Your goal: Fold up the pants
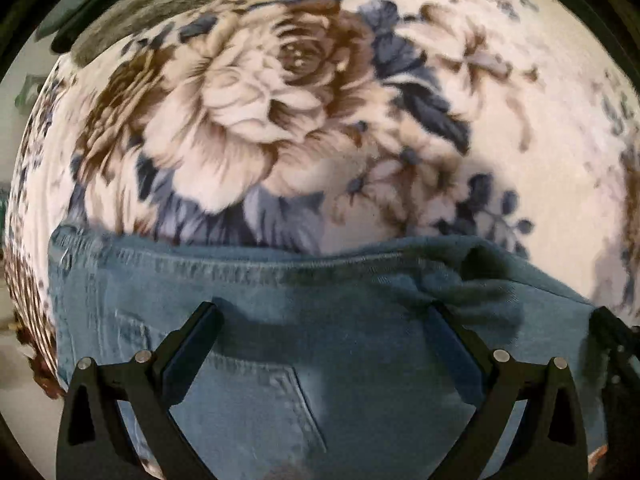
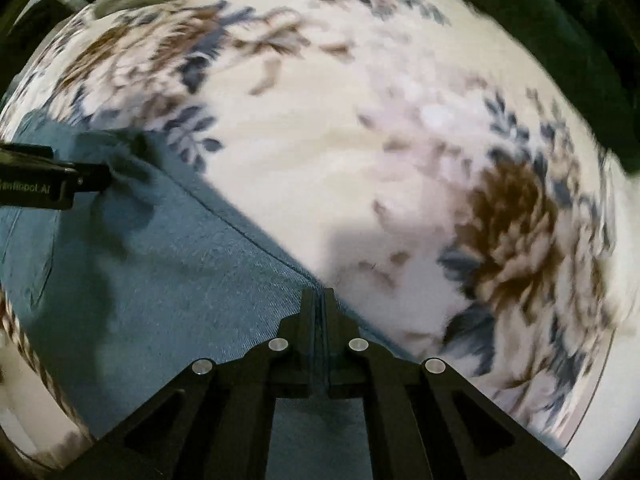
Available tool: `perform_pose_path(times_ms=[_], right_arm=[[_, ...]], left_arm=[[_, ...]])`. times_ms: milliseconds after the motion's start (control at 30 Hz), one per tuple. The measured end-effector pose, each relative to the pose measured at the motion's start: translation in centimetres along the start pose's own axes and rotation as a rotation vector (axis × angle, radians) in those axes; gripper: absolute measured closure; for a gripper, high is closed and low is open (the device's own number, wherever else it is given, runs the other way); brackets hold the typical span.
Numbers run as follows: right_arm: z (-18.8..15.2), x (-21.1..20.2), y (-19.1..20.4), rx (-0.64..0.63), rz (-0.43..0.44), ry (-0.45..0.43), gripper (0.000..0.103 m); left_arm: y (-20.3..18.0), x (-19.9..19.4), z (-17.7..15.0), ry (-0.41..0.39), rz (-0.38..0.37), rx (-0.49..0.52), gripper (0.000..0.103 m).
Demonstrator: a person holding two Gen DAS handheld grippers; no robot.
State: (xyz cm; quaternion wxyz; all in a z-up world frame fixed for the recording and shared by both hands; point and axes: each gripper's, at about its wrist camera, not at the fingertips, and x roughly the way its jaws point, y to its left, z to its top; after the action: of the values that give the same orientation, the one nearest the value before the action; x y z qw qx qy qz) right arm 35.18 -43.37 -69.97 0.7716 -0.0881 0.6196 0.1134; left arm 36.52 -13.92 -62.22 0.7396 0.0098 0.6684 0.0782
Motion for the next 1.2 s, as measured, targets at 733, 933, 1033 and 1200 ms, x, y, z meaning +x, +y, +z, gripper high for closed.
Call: perform_pose_path(times_ms=[733,933,1033,1200], right_arm=[[-44.6,-2.7,-31.3,1.724,0.548,-0.562,0.045],[-42.3,-0.4,-33.4,1.661,0.514,-0.573,0.06],[-41.0,0.0,-33.2,1.655,0.474,-0.557,0.09],[-37.0,-5.6,-30.1,1.547,0.382,-0.647,0.097]], left_arm=[[-11.0,3.0,-10.0,0.178,-0.193,0.194,0.0],[-11.1,4.2,-6.9,0.224,-0.195,0.186,0.0],[-12.1,5.8,-5.4,0.233,-0.179,0.183,0.0],[-12.8,5.7,-4.8,0.227,-0.193,0.145,0.0]])
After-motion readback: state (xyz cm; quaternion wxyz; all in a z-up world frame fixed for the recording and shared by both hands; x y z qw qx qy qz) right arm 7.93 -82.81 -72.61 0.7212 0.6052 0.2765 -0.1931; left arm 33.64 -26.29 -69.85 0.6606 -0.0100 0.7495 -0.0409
